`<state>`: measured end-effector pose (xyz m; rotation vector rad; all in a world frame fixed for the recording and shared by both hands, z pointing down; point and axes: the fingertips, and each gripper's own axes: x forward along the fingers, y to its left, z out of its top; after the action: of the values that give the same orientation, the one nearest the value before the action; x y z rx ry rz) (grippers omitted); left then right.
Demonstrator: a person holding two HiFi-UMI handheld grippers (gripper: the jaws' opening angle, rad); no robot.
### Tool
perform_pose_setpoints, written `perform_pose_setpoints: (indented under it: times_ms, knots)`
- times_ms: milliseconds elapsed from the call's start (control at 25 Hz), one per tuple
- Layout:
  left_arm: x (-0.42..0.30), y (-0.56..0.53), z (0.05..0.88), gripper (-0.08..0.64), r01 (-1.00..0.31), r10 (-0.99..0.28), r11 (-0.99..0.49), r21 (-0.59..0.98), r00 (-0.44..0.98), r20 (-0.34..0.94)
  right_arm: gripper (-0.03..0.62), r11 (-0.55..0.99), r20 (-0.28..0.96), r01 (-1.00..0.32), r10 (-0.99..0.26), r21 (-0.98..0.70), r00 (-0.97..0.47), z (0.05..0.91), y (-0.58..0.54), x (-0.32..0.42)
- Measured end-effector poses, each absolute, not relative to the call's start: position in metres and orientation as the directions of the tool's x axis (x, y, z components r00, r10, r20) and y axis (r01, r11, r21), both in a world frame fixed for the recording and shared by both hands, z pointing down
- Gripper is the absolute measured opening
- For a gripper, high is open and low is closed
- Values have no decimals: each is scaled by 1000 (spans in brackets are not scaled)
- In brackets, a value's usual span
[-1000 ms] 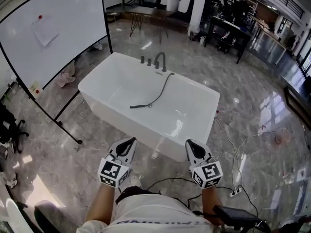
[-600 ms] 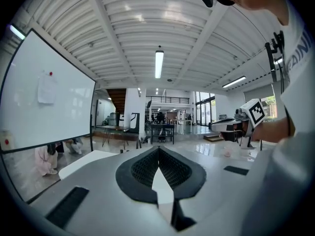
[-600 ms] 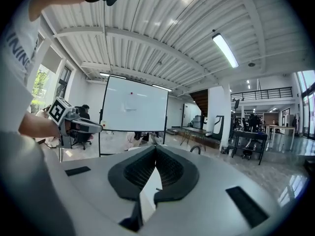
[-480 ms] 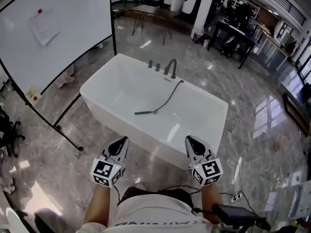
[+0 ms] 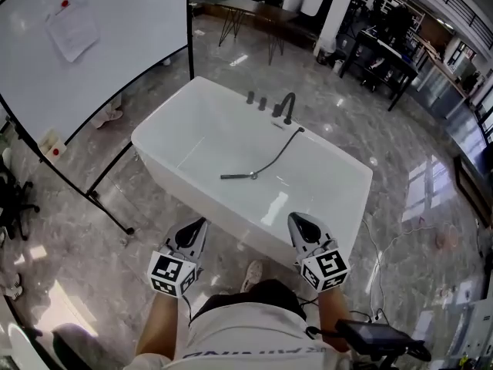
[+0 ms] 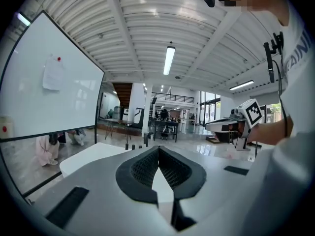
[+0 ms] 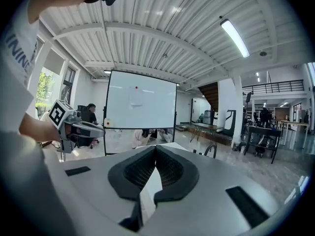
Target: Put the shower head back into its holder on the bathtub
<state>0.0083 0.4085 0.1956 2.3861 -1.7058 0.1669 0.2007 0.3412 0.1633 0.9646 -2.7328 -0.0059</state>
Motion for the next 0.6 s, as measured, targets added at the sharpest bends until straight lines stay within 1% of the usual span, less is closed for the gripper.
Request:
perform_pose_setpoints:
  times_ms: [320,600]
  knots:
    - [-6,335,191,18,-959,-933,-274,70,283,222,12,813,192,-580,-576,37,-795,171,260,177]
    - [23,249,175,18,-959,-931,-280,38,281,233,12,810,176,-587,-575,-17,-799,172,174,204]
